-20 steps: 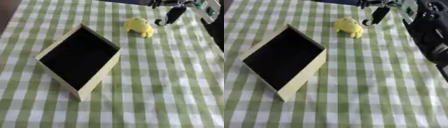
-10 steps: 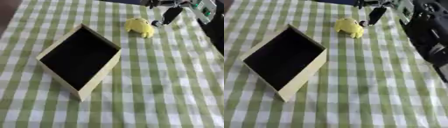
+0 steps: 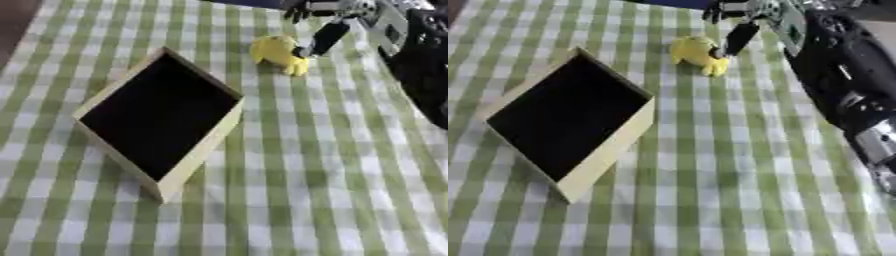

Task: Pick up objects on the table and place them in the box.

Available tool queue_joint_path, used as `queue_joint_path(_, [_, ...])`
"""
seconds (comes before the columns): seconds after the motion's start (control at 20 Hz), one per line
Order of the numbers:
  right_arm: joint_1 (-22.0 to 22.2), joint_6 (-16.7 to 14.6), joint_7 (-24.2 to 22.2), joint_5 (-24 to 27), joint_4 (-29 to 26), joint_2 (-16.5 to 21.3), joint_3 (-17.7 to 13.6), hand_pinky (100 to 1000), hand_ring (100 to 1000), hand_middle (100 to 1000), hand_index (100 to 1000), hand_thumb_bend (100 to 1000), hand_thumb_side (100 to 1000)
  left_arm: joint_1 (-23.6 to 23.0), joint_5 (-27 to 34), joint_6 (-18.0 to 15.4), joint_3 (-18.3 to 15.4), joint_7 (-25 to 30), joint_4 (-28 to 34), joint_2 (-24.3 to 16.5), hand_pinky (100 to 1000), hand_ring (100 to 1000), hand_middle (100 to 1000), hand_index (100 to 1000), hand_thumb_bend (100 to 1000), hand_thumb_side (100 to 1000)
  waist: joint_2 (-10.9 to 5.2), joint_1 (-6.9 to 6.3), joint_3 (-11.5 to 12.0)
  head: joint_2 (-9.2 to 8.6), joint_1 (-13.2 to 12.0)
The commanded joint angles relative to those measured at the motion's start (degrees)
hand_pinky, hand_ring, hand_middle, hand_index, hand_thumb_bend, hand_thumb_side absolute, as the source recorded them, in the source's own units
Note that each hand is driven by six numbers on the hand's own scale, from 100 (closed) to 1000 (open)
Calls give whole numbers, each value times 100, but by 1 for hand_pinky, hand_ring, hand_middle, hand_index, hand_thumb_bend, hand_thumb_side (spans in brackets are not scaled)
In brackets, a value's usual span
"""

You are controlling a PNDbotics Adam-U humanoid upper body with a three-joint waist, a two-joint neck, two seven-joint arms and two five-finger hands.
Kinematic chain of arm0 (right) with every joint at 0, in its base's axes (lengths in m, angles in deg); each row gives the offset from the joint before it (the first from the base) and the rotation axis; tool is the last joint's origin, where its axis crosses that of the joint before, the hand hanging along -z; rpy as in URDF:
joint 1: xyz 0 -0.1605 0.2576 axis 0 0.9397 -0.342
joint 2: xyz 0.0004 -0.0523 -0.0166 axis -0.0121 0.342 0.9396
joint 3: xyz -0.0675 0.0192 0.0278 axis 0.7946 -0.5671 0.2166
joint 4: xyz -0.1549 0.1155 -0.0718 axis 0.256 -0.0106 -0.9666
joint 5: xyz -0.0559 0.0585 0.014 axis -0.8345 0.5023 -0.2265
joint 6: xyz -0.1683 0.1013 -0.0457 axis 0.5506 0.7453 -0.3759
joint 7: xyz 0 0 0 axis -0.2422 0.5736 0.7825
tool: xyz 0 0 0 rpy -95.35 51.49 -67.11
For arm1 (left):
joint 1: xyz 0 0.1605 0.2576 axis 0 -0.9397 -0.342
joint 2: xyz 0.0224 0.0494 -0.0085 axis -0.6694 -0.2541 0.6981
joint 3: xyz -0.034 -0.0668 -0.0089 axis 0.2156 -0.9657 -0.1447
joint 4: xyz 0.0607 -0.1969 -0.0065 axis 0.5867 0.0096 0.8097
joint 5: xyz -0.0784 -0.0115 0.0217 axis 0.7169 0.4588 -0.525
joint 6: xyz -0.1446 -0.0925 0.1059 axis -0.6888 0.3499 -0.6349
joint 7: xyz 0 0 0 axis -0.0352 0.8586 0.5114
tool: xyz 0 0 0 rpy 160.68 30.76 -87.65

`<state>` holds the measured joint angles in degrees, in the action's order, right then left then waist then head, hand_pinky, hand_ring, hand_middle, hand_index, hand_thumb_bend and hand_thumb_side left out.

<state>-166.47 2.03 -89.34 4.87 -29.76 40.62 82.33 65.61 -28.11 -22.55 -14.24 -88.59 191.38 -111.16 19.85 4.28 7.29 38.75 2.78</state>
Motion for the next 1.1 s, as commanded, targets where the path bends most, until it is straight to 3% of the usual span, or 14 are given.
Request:
queue_joint_path(0.05, [-154,44,131,-198,76,14,-125,875,908,831,964,320,358,51,15,4,-9,26,94,-50,552,619,678,819,419,593,-92,-26,22,-56,40])
queue_joint_path(0.4, [-120,8,156,-389,341,-98,-259,865,900,801,941,280,382,58,22,26,-5,36,94,-18,550,618,677,819,417,597,-54,-13,67,-43,61])
queue_joint_path(0.65, [-113,-117,274,-209,205,-61,-224,815,821,595,774,208,386,55,20,38,-7,47,94,-17,548,615,676,818,412,598,-49,-17,59,-12,35])
queue_joint_path(0.95, [-127,-45,441,77,-9,-6,-120,769,756,504,691,100,273,65,29,59,1,81,94,-15,546,614,676,818,407,600,-69,-14,39,-19,10])
queue_joint_path(1.1, [-131,115,456,275,17,-16,-148,740,727,478,671,100,120,68,32,64,-2,92,94,-14,545,612,673,816,394,594,-79,-10,46,-23,12])
